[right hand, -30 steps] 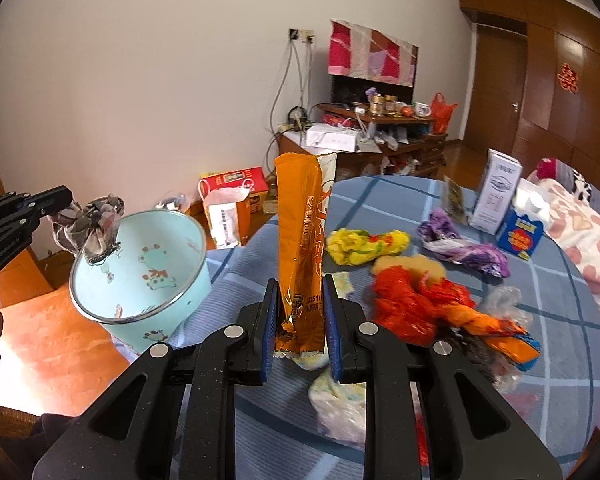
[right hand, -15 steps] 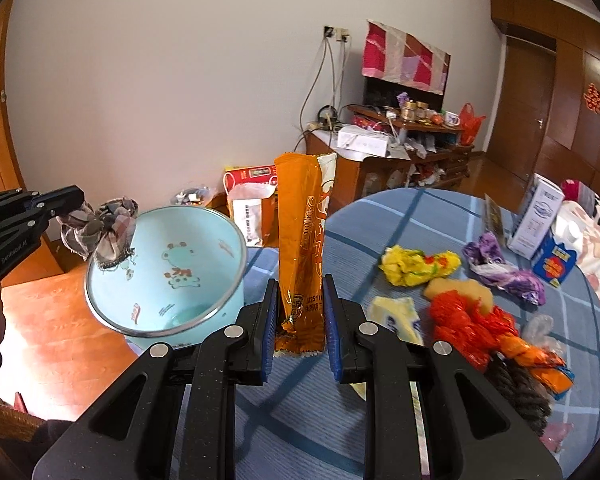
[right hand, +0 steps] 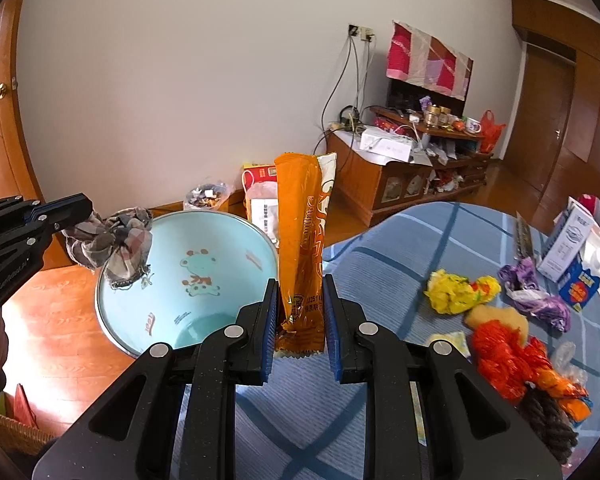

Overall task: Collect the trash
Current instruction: 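Carry the orange wrapper and grey scrap over the teal bin with both tools, then open the left tool over the bin while the right tool drops the orange wrapper in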

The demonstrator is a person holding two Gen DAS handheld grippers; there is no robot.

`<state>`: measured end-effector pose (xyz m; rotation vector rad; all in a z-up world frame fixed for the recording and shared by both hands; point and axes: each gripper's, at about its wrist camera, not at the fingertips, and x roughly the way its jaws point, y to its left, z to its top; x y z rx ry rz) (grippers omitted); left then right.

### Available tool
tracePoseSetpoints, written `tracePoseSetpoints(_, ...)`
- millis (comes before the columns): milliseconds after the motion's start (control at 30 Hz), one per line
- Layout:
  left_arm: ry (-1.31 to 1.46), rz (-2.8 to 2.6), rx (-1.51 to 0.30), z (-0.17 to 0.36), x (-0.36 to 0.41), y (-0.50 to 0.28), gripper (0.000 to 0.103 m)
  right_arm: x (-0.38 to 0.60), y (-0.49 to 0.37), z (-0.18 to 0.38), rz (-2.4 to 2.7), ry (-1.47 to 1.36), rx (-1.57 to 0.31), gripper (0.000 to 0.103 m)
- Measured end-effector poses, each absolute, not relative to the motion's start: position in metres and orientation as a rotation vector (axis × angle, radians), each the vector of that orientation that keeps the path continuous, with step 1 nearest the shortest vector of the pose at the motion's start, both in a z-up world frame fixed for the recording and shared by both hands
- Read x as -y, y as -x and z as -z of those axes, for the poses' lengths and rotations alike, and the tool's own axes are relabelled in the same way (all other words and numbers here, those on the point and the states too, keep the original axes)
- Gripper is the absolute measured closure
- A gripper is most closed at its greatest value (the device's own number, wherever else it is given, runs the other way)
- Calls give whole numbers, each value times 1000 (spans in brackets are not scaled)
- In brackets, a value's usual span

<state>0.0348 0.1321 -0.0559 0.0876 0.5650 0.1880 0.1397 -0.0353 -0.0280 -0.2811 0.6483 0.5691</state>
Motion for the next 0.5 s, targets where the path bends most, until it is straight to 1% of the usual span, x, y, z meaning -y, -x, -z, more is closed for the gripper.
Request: tracePoseSetpoints(500,-66,-193,-565,55,-135,-35,101,8,-144,31,-602,312,-656,81)
